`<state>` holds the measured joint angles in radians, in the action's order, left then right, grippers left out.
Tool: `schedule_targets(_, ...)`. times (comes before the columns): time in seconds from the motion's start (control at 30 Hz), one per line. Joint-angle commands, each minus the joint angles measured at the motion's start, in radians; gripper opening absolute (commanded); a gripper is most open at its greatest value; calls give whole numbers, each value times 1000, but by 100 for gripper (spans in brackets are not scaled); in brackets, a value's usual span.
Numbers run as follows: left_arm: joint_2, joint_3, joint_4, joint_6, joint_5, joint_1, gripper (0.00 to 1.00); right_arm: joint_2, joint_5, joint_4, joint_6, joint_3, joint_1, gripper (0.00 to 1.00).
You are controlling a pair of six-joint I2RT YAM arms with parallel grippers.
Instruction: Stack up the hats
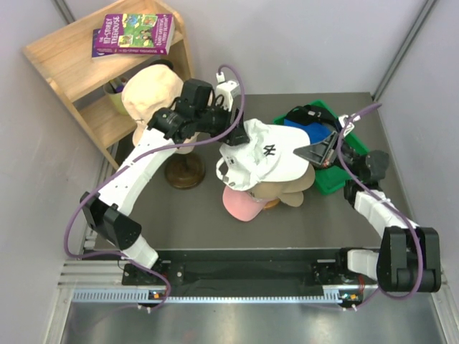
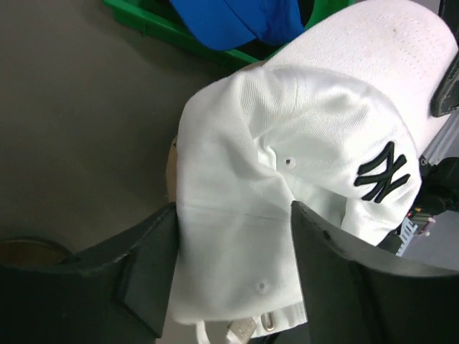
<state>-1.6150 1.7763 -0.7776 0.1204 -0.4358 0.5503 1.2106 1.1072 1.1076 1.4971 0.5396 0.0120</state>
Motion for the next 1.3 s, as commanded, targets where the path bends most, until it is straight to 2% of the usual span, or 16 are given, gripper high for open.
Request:
schedule_targets(0.0,38,70,83,33,40,0,73,-55,-69,-165,-50,109,22,0)
schedule_targets(0.03,41,78,83,35,43,0,78,-77,-70,-336,-95,123,23,0)
schedule_targets(0.1,46,97,84,42,51,-1,82,-97,-67,-527,-246,184,29,0)
schedule_targets(0.13,50,98,83,45,54,-1,84,-112,-64,-689,-295,204,35,0)
schedule_targets(0.17,53,94,84,53,55,-1,84,-117,-58,-734,-346,227,39,0)
schedule_targets(0.43,104,37,77,55,98,-1,90,-186,-15,-854,-323,195,132,0)
schedule_targets(0.53,92,35,60,56,59,-1,82,-194,2,-891,-343,192,134,0)
schedule_targets(0.57,90,31,57,68,48,-1,78,-197,2,-891,-345,189,137,0)
schedule_targets(0.63,95,3,49,90,20,-1,65,-210,9,-893,-330,177,160,0)
schedule_targets(0.67,101,-5,41,93,19,-1,63,-221,6,-887,-324,174,167,0)
schedule_targets(0.77,122,-38,9,99,19,0,63,-233,-13,-832,-276,161,192,0)
schedule_targets(0.87,150,-89,9,111,3,0,63,-238,-32,-666,-169,135,210,0)
schedule_targets(0.93,162,-132,20,133,-10,0,62,-233,-35,-615,-106,114,218,0)
schedule_targets(1.1,193,-250,98,183,-50,5,57,-229,-21,-604,-101,100,226,0)
schedule_targets(1.27,199,-308,87,183,-26,22,54,-233,-18,-600,-94,109,240,0)
